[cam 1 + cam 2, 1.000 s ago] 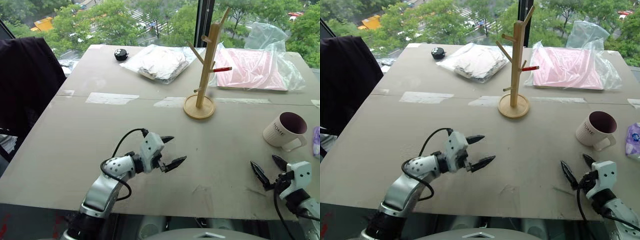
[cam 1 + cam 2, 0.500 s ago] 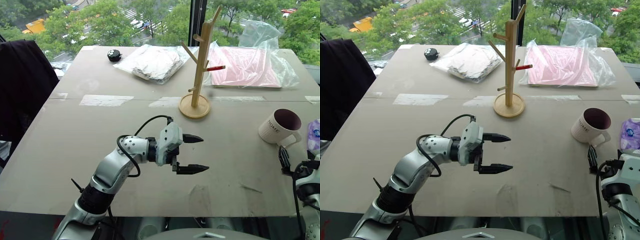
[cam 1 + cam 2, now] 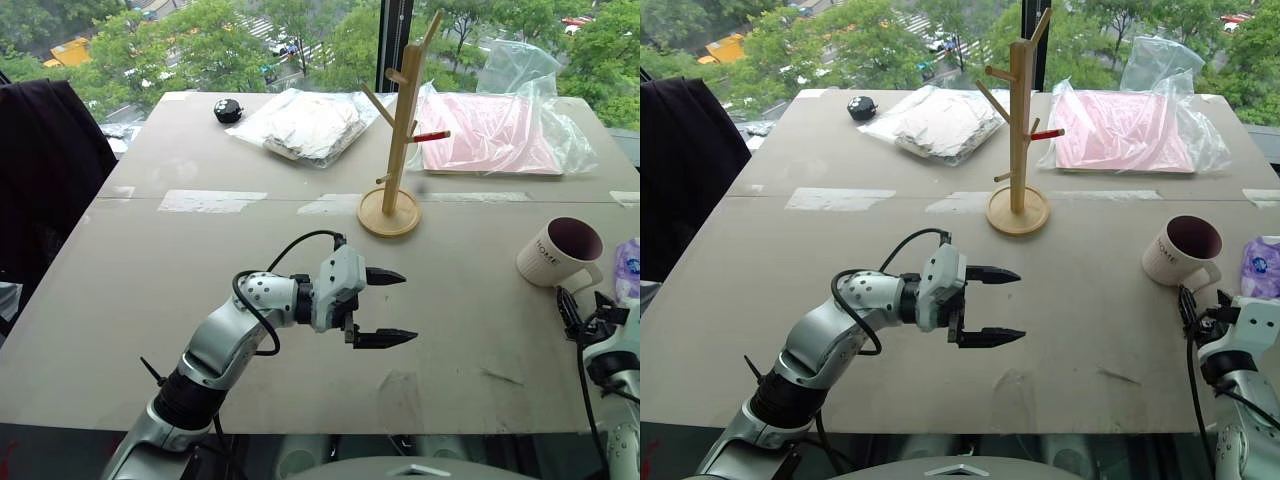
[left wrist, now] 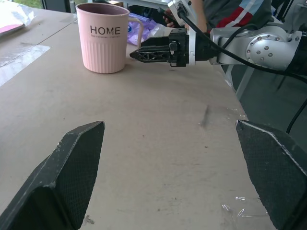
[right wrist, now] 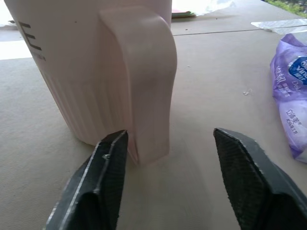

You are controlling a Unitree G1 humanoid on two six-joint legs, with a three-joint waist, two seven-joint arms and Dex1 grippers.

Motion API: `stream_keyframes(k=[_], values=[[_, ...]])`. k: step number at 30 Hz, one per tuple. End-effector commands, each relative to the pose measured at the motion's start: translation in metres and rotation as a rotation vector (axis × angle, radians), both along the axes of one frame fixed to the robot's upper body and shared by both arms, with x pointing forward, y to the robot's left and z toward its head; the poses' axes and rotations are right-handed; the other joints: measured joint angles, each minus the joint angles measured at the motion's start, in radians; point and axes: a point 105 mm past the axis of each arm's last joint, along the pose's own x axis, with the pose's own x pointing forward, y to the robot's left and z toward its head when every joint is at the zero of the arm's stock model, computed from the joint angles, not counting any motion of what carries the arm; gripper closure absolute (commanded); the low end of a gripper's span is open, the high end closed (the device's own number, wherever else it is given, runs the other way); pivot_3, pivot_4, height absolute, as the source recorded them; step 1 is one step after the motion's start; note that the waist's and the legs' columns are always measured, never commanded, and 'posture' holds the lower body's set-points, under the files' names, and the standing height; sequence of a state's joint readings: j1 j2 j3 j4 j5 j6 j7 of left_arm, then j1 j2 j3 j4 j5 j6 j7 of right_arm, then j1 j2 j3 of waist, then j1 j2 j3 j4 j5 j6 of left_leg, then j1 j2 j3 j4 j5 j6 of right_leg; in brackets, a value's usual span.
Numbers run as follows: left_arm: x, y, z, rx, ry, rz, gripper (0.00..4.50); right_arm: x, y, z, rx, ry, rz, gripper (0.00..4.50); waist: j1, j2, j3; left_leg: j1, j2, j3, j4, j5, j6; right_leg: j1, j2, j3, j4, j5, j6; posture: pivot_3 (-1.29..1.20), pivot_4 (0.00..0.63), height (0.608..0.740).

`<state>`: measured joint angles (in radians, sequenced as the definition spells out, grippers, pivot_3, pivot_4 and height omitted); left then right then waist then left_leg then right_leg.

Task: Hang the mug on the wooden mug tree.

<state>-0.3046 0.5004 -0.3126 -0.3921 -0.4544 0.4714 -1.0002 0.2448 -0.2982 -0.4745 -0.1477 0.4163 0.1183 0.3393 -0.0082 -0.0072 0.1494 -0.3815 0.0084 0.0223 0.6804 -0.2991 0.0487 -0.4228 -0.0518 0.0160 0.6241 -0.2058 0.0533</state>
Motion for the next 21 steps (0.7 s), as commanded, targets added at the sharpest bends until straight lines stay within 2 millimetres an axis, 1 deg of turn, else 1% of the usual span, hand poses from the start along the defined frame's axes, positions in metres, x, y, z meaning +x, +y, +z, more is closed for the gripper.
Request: stream_keyframes(k=[1, 2, 3, 4, 11, 13, 17, 20, 21], values=[[-0.001, -0.001, 0.017, -0.032, -0.075, -0.002, 0.0, 0.005, 0.0, 0.012, -0.01, -0.055, 0.025, 3.52, -0.001, 0.0, 0.0, 0.0, 0.0, 0.0, 0.0, 0.0, 0.0, 0.0, 0.0, 0.0, 0.0, 0.0, 0.0, 0.0, 0.15, 0.74], [-0.002, -0.001, 0.018, -0.033, -0.076, -0.001, 0.0, 0.006, 0.001, 0.013, -0.012, -0.055, 0.034, 4.16, -0.002, 0.0, 0.0, 0.0, 0.0, 0.0, 0.0, 0.0, 0.0, 0.0, 0.0, 0.0, 0.0, 0.0, 0.0, 0.0, 0.15, 0.74], [-0.002, -0.002, 0.018, -0.037, -0.076, 0.002, 0.0, 0.007, 0.002, 0.013, -0.012, -0.054, 0.044, 4.38, -0.002, 0.0, 0.0, 0.0, 0.0, 0.0, 0.0, 0.0, 0.0, 0.0, 0.0, 0.0, 0.0, 0.0, 0.0, 0.0, 0.15, 0.74], [-0.002, -0.002, 0.019, -0.041, -0.075, 0.004, 0.0, 0.008, 0.002, 0.013, -0.012, -0.053, 0.049, 4.45, -0.002, 0.0, 0.0, 0.0, 0.0, 0.0, 0.0, 0.0, 0.0, 0.0, 0.0, 0.0, 0.001, 0.0, 0.0, 0.0, 0.15, 0.74], [-0.002, -0.004, 0.022, -0.06, -0.073, 0.025, 0.0, 0.015, 0.004, 0.014, -0.042, -0.035, 0.095, 4.45, -0.002, 0.0, 0.0, 0.0, 0.0, 0.001, 0.0, 0.0, 0.0, 0.0, 0.0, 0.001, 0.001, 0.0, 0.0, 0.0, 0.15, 0.74], [-0.002, -0.003, 0.022, -0.068, -0.071, 0.038, 0.0, 0.021, 0.007, 0.019, -0.08, -0.029, 0.138, 4.45, -0.003, 0.0, 0.0, 0.001, 0.0, 0.001, 0.0, 0.0, 0.0, 0.0, 0.0, 0.001, 0.001, 0.0, 0.0, 0.0, 0.15, 0.74], [-0.002, -0.002, 0.027, -0.14, -0.064, 0.076, 0.0, 0.034, 0.02, 0.036, -0.149, -0.032, 0.262, 4.45, -0.005, 0.0, 0.0, 0.001, -0.001, 0.001, 0.0, 0.0, 0.0, 0.0, 0.0, 0.002, 0.001, 0.0, 0.0, 0.0, 0.15, 0.74], [0.001, 0.005, 0.031, -0.232, -0.069, 0.155, 0.0, 0.048, 0.042, 0.057, -0.212, -0.034, 0.417, 4.45, -0.005, 0.0, 0.0, 0.001, -0.001, 0.002, 0.001, 0.0, 0.0, 0.0, 0.0, 0.002, 0.001, 0.0, 0.0, 0.0, 0.15, 0.74], [0.004, 0.009, 0.032, -0.264, -0.084, 0.2, 0.0, 0.052, 0.052, 0.066, -0.244, -0.041, 0.493, 4.45, -0.006, 0.0, 0.0, 0.001, 0.0, 0.001, 0.001, 0.0, 0.0, 0.0, 0.0, 0.002, 0.002, 0.0, 0.0, 0.0, 0.15, 0.74]])
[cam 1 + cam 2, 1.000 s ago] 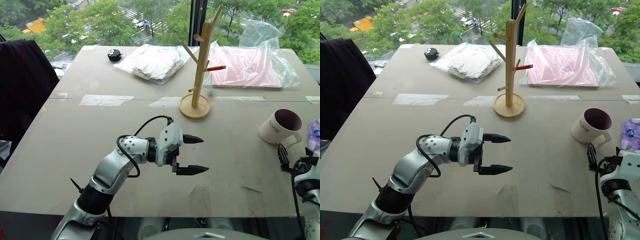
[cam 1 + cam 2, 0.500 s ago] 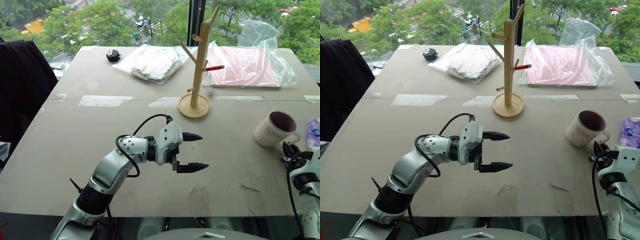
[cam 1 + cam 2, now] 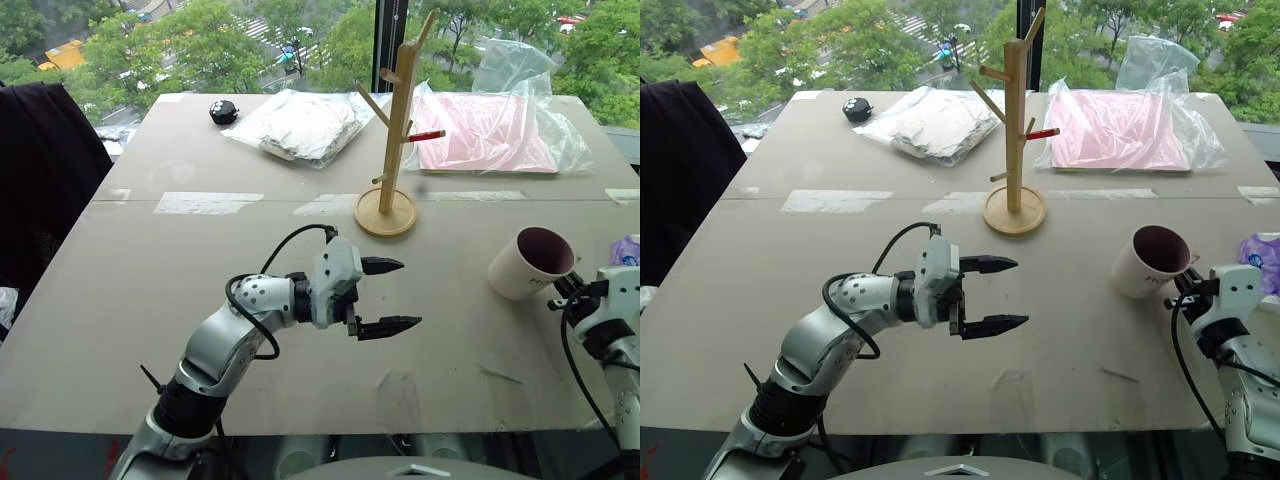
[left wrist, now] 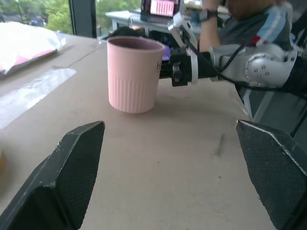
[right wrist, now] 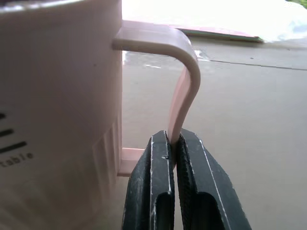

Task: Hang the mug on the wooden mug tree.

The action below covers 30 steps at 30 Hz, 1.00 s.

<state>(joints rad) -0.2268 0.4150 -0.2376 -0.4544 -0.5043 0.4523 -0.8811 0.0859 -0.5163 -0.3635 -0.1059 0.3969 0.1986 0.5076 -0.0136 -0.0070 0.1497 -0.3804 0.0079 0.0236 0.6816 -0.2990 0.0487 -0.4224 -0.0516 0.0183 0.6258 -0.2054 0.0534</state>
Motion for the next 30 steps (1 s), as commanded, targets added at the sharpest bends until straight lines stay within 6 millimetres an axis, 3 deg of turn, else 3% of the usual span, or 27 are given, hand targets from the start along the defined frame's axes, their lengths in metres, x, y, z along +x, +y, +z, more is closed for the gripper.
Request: stream_keyframes(k=[1, 6, 16, 22, 30], values=[[0.004, 0.012, 0.014, -0.113, -0.088, 0.123, 0.0, 0.014, 0.034, 0.041, -0.102, -0.061, 0.239, 4.45, -0.001, 0.0, 0.0, 0.0, 0.0, -0.001, 0.0, 0.0, 0.0, 0.0, 0.0, 0.0, 0.0, 0.0, 0.0, 0.0, 0.15, 0.74], [0.007, 0.024, 0.031, -0.295, -0.155, 0.317, 0.0, 0.037, 0.061, 0.083, -0.261, -0.1, 0.491, 4.45, 0.004, -0.001, 0.001, 0.0, 0.0, -0.001, 0.002, 0.0, 0.0, 0.001, 0.0, -0.001, 0.0, 0.0, 0.0, 0.0, 0.15, 0.74], [0.002, 0.034, 0.048, -0.463, -0.234, 0.527, 0.0, 0.081, 0.077, 0.157, -0.618, -0.186, 0.762, 4.45, 0.011, -0.003, 0.004, 0.0, -0.001, -0.002, 0.003, 0.0, 0.0, 0.003, -0.001, -0.003, -0.002, 0.0, 0.0, 0.0, 0.15, 0.74], [0.0, 0.04, 0.044, -0.475, -0.249, 0.59, 0.0, 0.1, 0.095, 0.182, -0.713, -0.226, 0.861, 4.45, 0.005, -0.003, 0.005, 0.0, 0.0, -0.002, 0.002, 0.0, 0.0, 0.003, -0.003, -0.004, -0.002, 0.0, -0.001, 0.0, 0.15, 0.74], [0.005, 0.042, 0.042, -0.477, -0.262, 0.617, 0.0, 0.111, 0.119, 0.19, -0.772, -0.261, 0.94, 4.45, 0.004, -0.001, 0.007, 0.0, 0.0, -0.001, 0.002, 0.0, 0.0, 0.003, -0.006, -0.004, -0.002, 0.001, -0.001, 0.0, 0.15, 0.74]])
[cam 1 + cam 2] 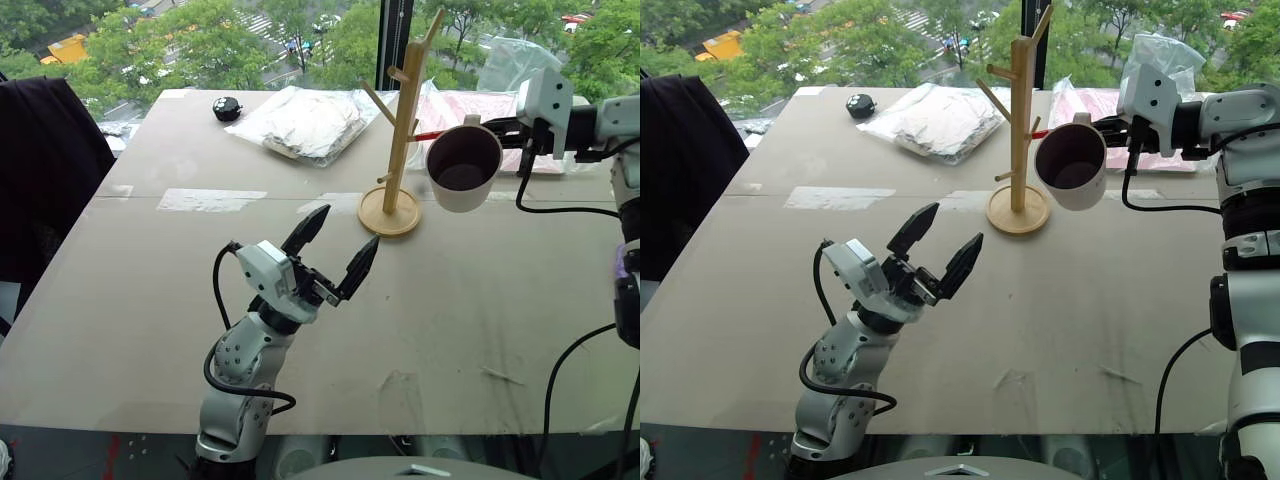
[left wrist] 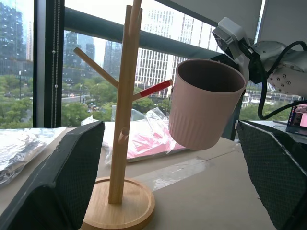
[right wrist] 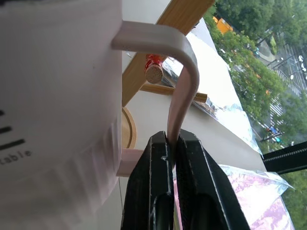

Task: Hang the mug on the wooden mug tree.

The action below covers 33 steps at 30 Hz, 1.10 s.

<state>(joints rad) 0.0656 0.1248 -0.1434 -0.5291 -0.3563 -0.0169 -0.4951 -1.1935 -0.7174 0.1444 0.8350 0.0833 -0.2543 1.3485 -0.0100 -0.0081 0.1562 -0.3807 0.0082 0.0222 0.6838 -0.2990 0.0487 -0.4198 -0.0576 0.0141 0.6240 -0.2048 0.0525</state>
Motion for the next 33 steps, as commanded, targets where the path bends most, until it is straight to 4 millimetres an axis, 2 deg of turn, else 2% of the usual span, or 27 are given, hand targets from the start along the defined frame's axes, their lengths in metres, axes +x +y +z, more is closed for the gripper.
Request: stream_keyframes(k=[1, 8, 11, 13, 15, 19, 21, 25, 29, 32, 33], values=[[-0.002, 0.0, 0.01, -0.019, -0.052, 0.013, 0.0, 0.001, 0.009, 0.018, -0.022, -0.076, 0.033, 4.45, -0.001, 0.0, 0.0, 0.0, 0.0, 0.0, 0.0, 0.0, 0.0, 0.0, -0.001, 0.0, 0.0, 0.0, 0.0, 0.0, 0.15, 0.74], [-0.001, -0.005, 0.01, -0.03, -0.055, 0.008, 0.0, 0.009, 0.024, 0.023, -0.066, -0.099, 0.032, 4.45, -0.002, 0.002, 0.001, -0.001, 0.0, -0.001, -0.001, 0.0, -0.001, -0.001, -0.007, -0.001, 0.0, 0.0, 0.0, 0.0, 0.15, 0.74], [0.0, -0.006, 0.011, -0.03, -0.056, 0.005, 0.0, 0.013, 0.028, 0.027, -0.078, -0.123, 0.023, 3.65, -0.002, 0.003, 0.002, -0.002, -0.001, 0.0, -0.001, 0.0, -0.001, -0.002, -0.007, 0.0, 0.0, 0.0, 0.0, 0.0, 0.15, 0.74], [0.0, -0.006, 0.011, -0.033, -0.058, 0.004, 0.0, 0.015, 0.028, 0.029, -0.079, -0.132, 0.007, 2.57, -0.002, 0.003, 0.002, -0.002, -0.001, -0.001, -0.001, 0.0, -0.001, -0.003, -0.007, 0.0, 0.001, 0.0, 0.0, 0.0, 0.15, 0.74], [0.0, -0.006, 0.012, -0.034, -0.06, 0.004, 0.0, 0.017, 0.025, 0.033, -0.063, -0.143, -0.019, 1.8, -0.001, 0.003, 0.002, -0.003, -0.001, -0.001, -0.001, 0.0, -0.001, -0.003, -0.007, 0.0, 0.001, 0.0, 0.0, 0.0, 0.15, 0.74], [-0.001, -0.005, 0.01, -0.028, -0.053, 0.005, 0.0, 0.018, 0.005, 0.035, -0.012, -0.132, -0.086, 0.06, -0.001, 0.004, 0.002, -0.003, -0.001, -0.001, -0.001, 0.0, -0.001, -0.003, -0.008, 0.0, 0.001, 0.0, 0.0, 0.0, 0.15, 0.74], [0.0, -0.002, 0.007, -0.015, -0.038, 0.013, 0.0, 0.017, -0.009, 0.03, 0.044, -0.1, -0.118, 0.02, 0.002, 0.003, 0.002, -0.003, -0.002, -0.001, -0.001, 0.0, -0.001, -0.003, -0.009, 0.0, 0.001, 0.0, 0.0, 0.0, 0.15, 0.74], [0.002, 0.01, -0.014, 0.044, 0.05, 0.048, 0.0, 0.0, -0.04, -0.006, 0.186, 0.055, -0.146, 0.02, 0.009, 0.002, 0.002, -0.003, -0.002, -0.004, -0.002, 0.0, -0.001, -0.001, -0.01, -0.003, -0.001, 0.0, 0.0, 0.0, 0.15, 0.74], [0.002, 0.024, -0.047, 0.138, 0.192, 0.092, 0.0, -0.032, -0.057, -0.057, 0.296, 0.22, -0.18, 0.02, 0.01, 0.005, 0.003, -0.003, -0.002, -0.003, -0.004, 0.0, 0.0, -0.002, -0.011, -0.002, -0.001, 0.001, 0.002, 0.0, 0.15, 0.74], [-0.002, 0.032, -0.084, 0.276, 0.337, 0.103, 0.0, -0.073, -0.07, -0.129, 0.39, 0.365, -0.28, 0.02, 0.017, 0.006, 0.003, -0.003, -0.002, -0.003, -0.004, 0.0, 0.0, -0.002, -0.01, -0.002, 0.0, 0.002, 0.004, 0.0, 0.15, 0.74], [-0.004, 0.032, -0.092, 0.318, 0.364, 0.094, 0.0, -0.087, -0.07, -0.144, 0.433, 0.391, -0.303, 0.02, 0.019, 0.006, 0.003, -0.002, -0.002, -0.005, -0.005, 0.0, 0.0, -0.001, -0.009, -0.004, 0.0, 0.002, 0.004, 0.0, 0.15, 0.74]])
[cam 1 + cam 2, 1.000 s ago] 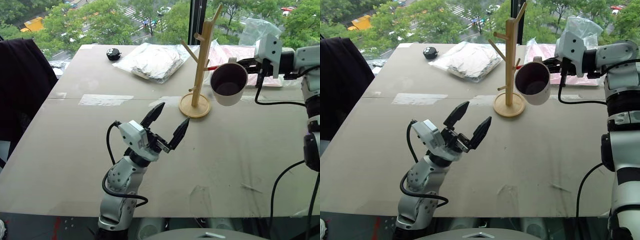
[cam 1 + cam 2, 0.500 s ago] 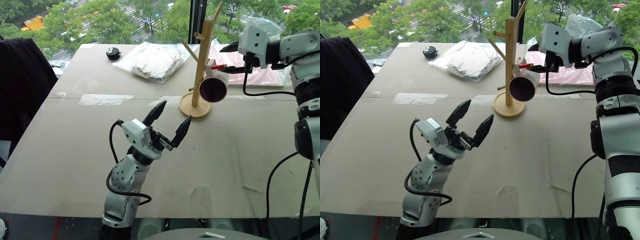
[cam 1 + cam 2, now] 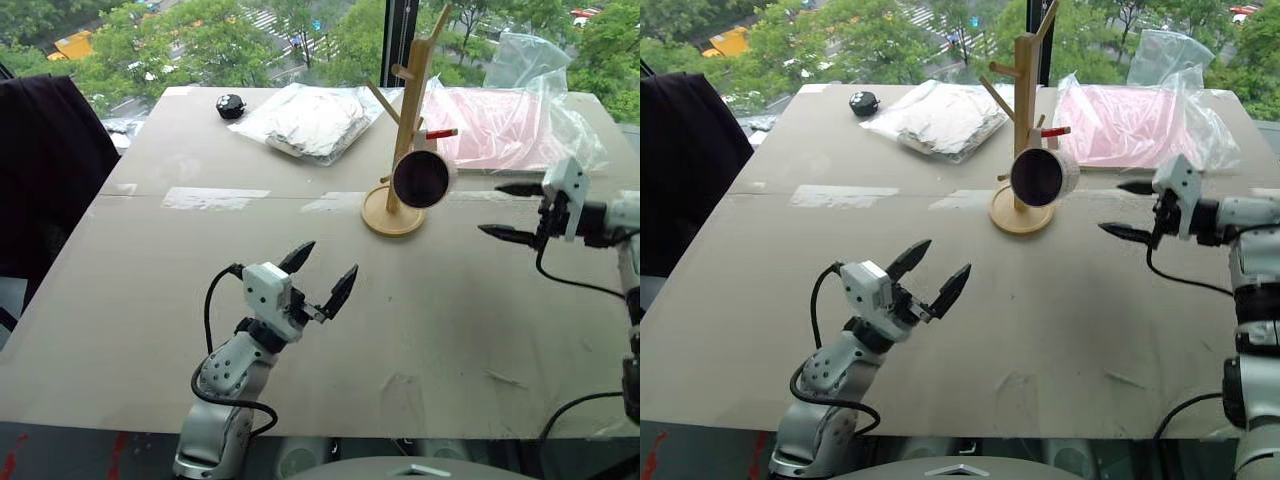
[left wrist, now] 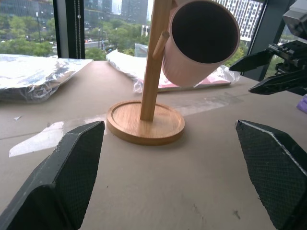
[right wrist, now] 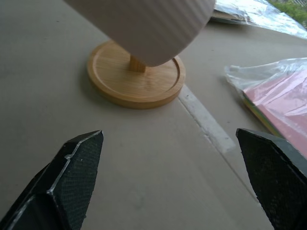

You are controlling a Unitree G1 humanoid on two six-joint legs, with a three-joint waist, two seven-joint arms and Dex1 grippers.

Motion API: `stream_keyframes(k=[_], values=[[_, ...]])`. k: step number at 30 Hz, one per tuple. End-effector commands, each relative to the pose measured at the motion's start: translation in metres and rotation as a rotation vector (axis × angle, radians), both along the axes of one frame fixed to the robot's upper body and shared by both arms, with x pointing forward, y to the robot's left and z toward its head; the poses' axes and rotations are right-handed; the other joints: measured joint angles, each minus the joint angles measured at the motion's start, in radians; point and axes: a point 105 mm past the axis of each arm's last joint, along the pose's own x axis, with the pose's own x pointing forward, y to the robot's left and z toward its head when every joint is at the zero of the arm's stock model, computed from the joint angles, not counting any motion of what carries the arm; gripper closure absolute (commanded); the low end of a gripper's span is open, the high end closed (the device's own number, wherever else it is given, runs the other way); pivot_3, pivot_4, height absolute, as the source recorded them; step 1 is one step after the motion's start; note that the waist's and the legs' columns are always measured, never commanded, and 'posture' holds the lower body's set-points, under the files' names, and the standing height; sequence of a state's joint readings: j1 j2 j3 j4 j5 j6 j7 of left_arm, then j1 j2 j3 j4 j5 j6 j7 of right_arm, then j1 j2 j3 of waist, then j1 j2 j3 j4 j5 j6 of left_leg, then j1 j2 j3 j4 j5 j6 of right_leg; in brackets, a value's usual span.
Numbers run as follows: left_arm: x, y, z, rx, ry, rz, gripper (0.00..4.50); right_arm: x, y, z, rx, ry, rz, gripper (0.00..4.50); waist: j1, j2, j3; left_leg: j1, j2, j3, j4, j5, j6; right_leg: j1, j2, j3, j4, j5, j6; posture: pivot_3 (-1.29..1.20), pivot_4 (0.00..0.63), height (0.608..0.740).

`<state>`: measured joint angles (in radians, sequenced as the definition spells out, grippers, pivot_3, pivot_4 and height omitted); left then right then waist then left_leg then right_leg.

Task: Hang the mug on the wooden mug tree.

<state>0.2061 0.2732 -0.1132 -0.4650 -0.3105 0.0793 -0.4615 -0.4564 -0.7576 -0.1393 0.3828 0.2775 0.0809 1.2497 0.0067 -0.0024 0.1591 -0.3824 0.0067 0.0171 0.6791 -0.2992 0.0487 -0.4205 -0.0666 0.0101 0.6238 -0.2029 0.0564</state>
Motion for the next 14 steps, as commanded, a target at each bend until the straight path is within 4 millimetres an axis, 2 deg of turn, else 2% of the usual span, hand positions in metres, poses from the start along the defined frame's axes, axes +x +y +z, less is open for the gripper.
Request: stream_keyframes(k=[1, 5, 8, 14], values=[[-0.006, 0.004, -0.024, 0.11, 0.1, -0.021, 0.0, -0.037, 0.003, -0.024, 0.134, 0.005, -0.076, 0.02, 0.006, 0.0, 0.0, 0.001, 0.0, -0.001, -0.001, 0.0, 0.0, 0.001, 0.001, -0.001, 0.0, 0.0, 0.0, 0.0, 0.15, 0.74], [-0.012, 0.002, -0.032, 0.122, 0.161, -0.065, 0.0, -0.07, 0.008, -0.046, 0.176, 0.029, -0.139, 0.02, -0.006, 0.004, 0.002, 0.002, 0.0, 0.005, 0.0, 0.0, 0.0, -0.001, 0.007, 0.002, 0.001, -0.002, -0.003, 0.0, 0.15, 0.74], [-0.019, 0.002, -0.04, 0.16, 0.194, -0.109, 0.0, -0.085, 0.01, -0.059, 0.204, 0.046, -0.207, 0.02, -0.018, -0.003, 0.001, 0.005, 0.001, 0.005, 0.006, 0.0, 0.0, 0.004, 0.009, 0.003, 0.002, -0.003, -0.001, 0.0, 0.15, 0.74], [-0.024, 0.008, -0.045, 0.208, 0.207, -0.151, 0.0, -0.09, 0.012, -0.065, 0.226, 0.029, -0.273, 0.02, -0.019, -0.004, 0.001, 0.006, 0.003, 0.005, 0.006, 0.0, 0.0, 0.004, 0.013, 0.004, 0.003, -0.002, -0.002, 0.0, 0.15, 0.74]])
